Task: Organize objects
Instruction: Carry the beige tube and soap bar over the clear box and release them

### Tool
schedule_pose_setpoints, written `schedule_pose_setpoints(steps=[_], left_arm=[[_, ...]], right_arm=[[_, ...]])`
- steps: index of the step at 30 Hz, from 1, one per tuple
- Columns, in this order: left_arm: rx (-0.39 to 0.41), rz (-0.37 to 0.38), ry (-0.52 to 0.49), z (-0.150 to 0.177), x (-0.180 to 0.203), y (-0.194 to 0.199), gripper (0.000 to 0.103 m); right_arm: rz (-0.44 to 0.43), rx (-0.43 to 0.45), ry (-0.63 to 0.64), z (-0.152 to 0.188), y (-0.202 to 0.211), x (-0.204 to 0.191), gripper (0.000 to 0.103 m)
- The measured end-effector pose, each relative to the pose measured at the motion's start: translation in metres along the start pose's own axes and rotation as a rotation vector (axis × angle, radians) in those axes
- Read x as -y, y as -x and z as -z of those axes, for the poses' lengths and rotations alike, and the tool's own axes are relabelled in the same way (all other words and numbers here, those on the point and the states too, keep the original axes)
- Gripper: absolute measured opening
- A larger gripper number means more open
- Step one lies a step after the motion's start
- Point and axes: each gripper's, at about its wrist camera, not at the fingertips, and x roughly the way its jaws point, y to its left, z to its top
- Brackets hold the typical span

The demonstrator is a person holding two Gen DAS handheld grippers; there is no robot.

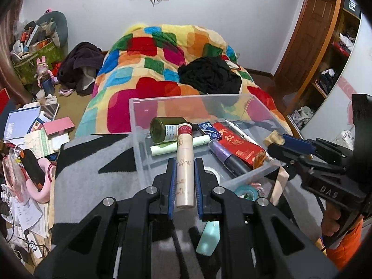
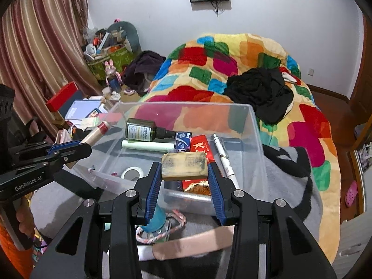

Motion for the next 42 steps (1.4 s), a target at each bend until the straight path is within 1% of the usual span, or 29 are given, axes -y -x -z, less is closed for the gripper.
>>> schedule_pose_setpoints(steps=[4,13,17,21,22,25,26,27,32,33,35,38,40,42], left_arm=[[-0.020,-0.006,-0.006,-0.004,0.003,-0.011,0.014],[-0.066,-0.007,-0.001,-0.006,0.003,-0.028,0.014],[-0.070,-0.003,-0.004,-0.004,0.005,-0.029,0.014],[-0.057,-0.002,-0.012,-0.004,0.008,-0.024,0.014],[-0.053,-0.001,-0.017,-0.003,0.010,-0.021,0.014],[-0.039,-0.006,-0.029,-0.002,0.014,-0.014,0.015],[-0.033,-0.008,-0.034,-0.002,0.015,-0.011,0.016],[-0.025,-0.009,-0.037,-0.001,0.016,-0.008,0.018],[0.027,-0.004,-0.042,0.004,0.020,0.014,0.037],[0.036,-0.003,-0.044,0.006,0.021,0.018,0.039],[0.056,-0.005,-0.049,0.010,0.022,0.027,0.047],[0.085,-0.012,-0.060,0.018,0.023,0.039,0.055],[0.093,-0.020,-0.065,0.025,0.024,0.043,0.059],[0.090,-0.022,-0.066,0.032,0.023,0.046,0.061]], right_arm=[[-0.002,-0.030,-0.001,-0.003,-0.015,-0.003,0.037],[0.002,-0.065,0.021,-0.005,-0.032,-0.014,0.037],[0.003,-0.069,0.027,-0.005,-0.033,-0.018,0.037],[0.011,-0.067,0.039,-0.006,-0.032,-0.021,0.037],[0.015,-0.067,0.044,-0.005,-0.031,-0.022,0.039],[0.018,-0.051,0.048,-0.004,-0.024,-0.024,0.054],[0.021,-0.040,0.050,-0.003,-0.021,-0.025,0.057],[0.026,-0.032,0.054,-0.003,-0.017,-0.025,0.057],[0.023,0.003,0.060,0.000,0.001,-0.026,0.062],[0.025,0.017,0.058,0.001,0.007,-0.026,0.063],[0.027,0.033,0.059,0.003,0.015,-0.025,0.066],[0.025,0.058,0.064,0.010,0.030,-0.024,0.068],[0.036,0.070,0.071,0.014,0.038,-0.024,0.068],[0.041,0.079,0.076,0.020,0.044,-0.024,0.071]])
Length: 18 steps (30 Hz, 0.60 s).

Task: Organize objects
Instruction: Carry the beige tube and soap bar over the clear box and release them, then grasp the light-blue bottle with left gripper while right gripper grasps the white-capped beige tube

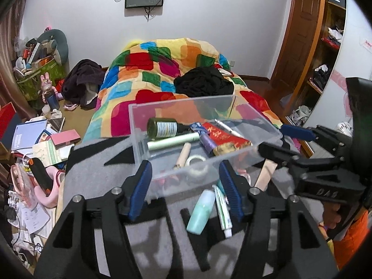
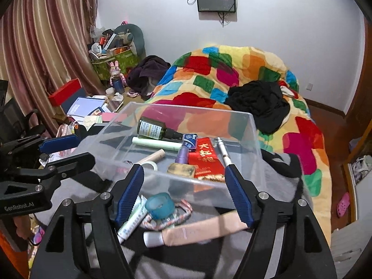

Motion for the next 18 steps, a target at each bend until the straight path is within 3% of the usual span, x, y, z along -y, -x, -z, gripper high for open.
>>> schedule_pose_setpoints(steps=[8,13,18], left_arm=[[-0.095,-0.010,-0.008,0.041,-0.004,-0.013,0.062],[-0.184,-0.002,-0.015,0.063,-0.004,-0.037,0.062],[-0.223,0.014,-0.035,0.069,0.005,-0.054,0.062]], right_arm=[[-0.004,-0.027,0.018,0.038,0.012,-0.002,0.076],[-0.034,-0.094,-0.007,0.066,0.003,-0.002,0.076],[-0.064,-0.158,-0.028,0.084,-0.012,-0.005,0.075]])
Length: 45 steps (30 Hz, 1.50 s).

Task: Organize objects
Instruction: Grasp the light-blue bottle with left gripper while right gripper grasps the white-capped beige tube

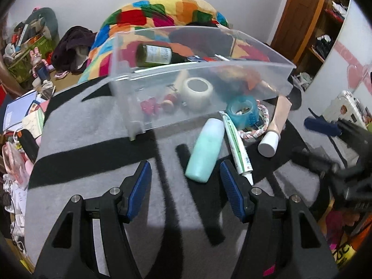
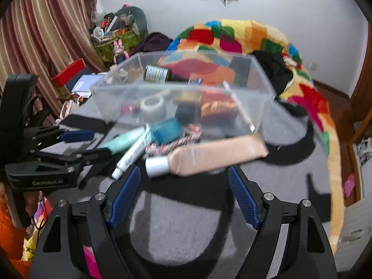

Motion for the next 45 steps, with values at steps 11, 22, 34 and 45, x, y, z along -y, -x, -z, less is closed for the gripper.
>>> schedule_pose_setpoints(steps=[11,22,34,45], left_arm=[[0.014,-0.006,-0.067,-0.011,0.020,-0.015,0.024],[0.053,-0.018,-0.079,0.017,0.021,0.006,0.024],[0.077,-0.033,-0.086,0.046,0.014,0.030,0.027],[0.116,-0.069,-0.008,0.040,0.010,0.022,0.035]], right_arm=[[0.009,0.014,-0.050,-0.001,0.003,0.010,0.059],[0.144,-0.042,-0.053,-0.015,-0.034,-0.014,0.073],[0.178,-0.045,-0.165,0.037,0.016,0.041,0.068],[0.176,0.010,-0.226,-0.007,-0.004,0.021,0.075]])
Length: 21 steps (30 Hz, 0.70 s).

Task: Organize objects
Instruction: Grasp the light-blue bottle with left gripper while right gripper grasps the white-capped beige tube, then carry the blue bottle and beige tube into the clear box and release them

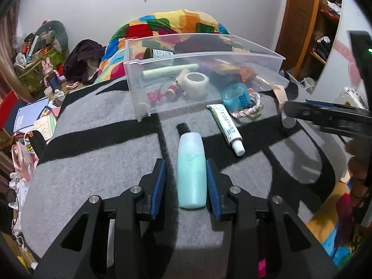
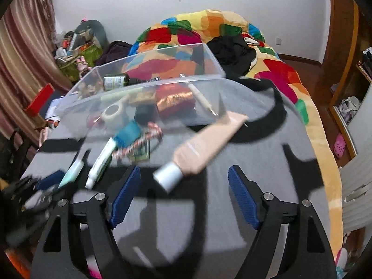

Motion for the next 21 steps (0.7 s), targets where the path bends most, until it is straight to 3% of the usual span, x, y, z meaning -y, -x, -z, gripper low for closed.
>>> schedule_pose_setpoints(steps=[2,5,7,11,21], left_arm=[[0.015,-0.010,0.005,0.001,0.002,-0.001,0.035],[0.031,-0.017,0.007,0.004,0.005,0.001,0.031],[0.036,-0.011,0.013,0.005,0.005,0.003,0.025],[0.038,-0.007,0.024,0.006,0.008,0.006,0.024],[0.076,0.000,0.080,0.003,0.004,0.025,0.024]], right_arm=[[0.007,-0.028,-0.001,0.000,-0.013,-0.003,0.072],[0.025,-0.020,0.010,0.009,-0.015,0.000,0.048],[0.019,-0.014,-0.003,0.013,-0.009,0.007,0.037],[0.014,-0.003,-0.052,0.022,0.003,0.027,0.023],[0.053,0.092,-0.076,0.040,0.046,0.049,0.019]])
